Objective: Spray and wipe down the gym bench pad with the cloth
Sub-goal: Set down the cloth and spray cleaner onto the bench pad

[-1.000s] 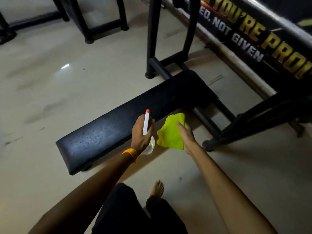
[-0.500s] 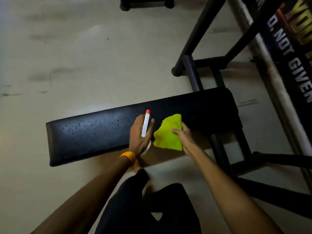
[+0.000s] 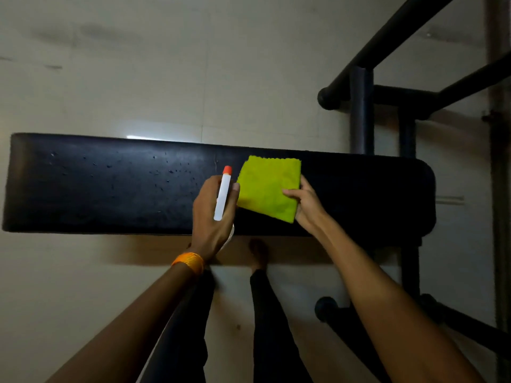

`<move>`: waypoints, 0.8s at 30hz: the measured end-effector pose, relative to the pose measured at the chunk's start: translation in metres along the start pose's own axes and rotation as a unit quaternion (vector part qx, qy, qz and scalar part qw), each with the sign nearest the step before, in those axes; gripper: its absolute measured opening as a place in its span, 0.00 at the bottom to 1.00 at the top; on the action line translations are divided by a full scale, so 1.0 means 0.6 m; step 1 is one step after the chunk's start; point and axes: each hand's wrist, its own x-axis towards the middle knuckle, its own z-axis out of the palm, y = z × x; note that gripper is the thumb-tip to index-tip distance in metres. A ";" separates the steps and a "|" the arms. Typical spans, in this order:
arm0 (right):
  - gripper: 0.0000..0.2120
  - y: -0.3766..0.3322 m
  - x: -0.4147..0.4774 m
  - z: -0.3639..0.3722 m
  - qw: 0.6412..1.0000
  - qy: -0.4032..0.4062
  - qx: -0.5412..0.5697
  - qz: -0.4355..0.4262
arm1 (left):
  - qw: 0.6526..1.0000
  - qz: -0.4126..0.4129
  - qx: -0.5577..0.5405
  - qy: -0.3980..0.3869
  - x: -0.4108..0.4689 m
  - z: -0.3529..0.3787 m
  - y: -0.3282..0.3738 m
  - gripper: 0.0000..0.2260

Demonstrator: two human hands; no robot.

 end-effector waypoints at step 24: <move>0.32 0.104 0.040 0.343 0.549 -0.197 -0.742 -0.332 | 0.950 -0.114 0.032 0.289 -0.018 -0.091 -0.080 0.09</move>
